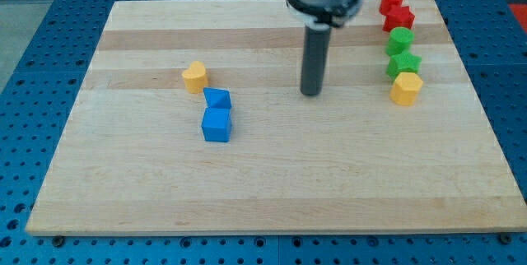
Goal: Slide the yellow heart right to the blue blocks
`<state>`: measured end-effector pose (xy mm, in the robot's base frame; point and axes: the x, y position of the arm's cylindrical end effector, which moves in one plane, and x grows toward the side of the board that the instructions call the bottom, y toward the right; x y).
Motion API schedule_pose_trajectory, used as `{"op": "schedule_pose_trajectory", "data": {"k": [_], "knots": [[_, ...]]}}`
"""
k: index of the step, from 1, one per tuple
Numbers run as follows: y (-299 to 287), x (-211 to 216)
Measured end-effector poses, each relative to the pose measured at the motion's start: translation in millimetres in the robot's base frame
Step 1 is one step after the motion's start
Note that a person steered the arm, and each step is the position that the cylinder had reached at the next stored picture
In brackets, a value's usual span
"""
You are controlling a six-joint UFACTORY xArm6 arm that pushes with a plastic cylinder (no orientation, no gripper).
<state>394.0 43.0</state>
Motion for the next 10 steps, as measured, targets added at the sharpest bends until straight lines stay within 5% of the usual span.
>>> {"op": "schedule_pose_trajectory", "data": {"k": [2, 4, 10], "knots": [[-113.2, -60.8], [-197.7, -22.6], [-53.0, 36.0]]}}
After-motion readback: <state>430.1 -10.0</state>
